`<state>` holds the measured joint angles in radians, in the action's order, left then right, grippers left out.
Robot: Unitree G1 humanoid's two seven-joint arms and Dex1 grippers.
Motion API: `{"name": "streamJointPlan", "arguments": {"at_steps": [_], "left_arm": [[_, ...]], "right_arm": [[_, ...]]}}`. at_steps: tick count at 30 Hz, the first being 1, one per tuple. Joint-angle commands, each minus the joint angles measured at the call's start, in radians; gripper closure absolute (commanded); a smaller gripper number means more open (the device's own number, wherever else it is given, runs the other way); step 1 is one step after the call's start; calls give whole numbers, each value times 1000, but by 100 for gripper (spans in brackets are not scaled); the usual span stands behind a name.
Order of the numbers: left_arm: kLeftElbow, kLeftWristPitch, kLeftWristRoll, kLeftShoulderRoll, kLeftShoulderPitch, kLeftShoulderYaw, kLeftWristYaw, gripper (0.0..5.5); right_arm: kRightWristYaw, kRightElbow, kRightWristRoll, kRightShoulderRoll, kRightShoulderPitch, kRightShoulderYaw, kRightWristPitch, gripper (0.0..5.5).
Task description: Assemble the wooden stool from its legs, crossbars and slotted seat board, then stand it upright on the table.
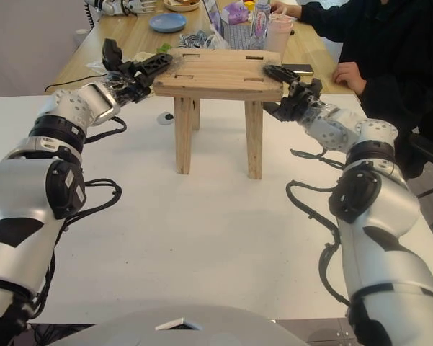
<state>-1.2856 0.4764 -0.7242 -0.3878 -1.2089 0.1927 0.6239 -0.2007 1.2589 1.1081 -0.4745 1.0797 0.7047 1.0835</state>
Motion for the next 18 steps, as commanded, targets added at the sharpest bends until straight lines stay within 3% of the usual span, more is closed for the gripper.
{"name": "streamJointPlan", "arguments": {"at_steps": [1,6,13,15,18], "left_arm": [[30,-40,32,-13,58,77,-9,145],[94,-116,52,-19,139,163,-38,145],[421,-79,27,43,358,233,-72,145],[572,-87,47,84,485,227,-132,145],[846,-131,98,166,723,212,-247,164]], "right_arm": [[12,-20,6,27,-60,72,-70,154],[3,-50,23,30,-64,137,-92,154],[-24,-92,14,17,-102,199,-231,154],[-47,-193,-19,44,-178,189,-315,154],[-71,-532,-166,164,-407,82,-517,190]]}}
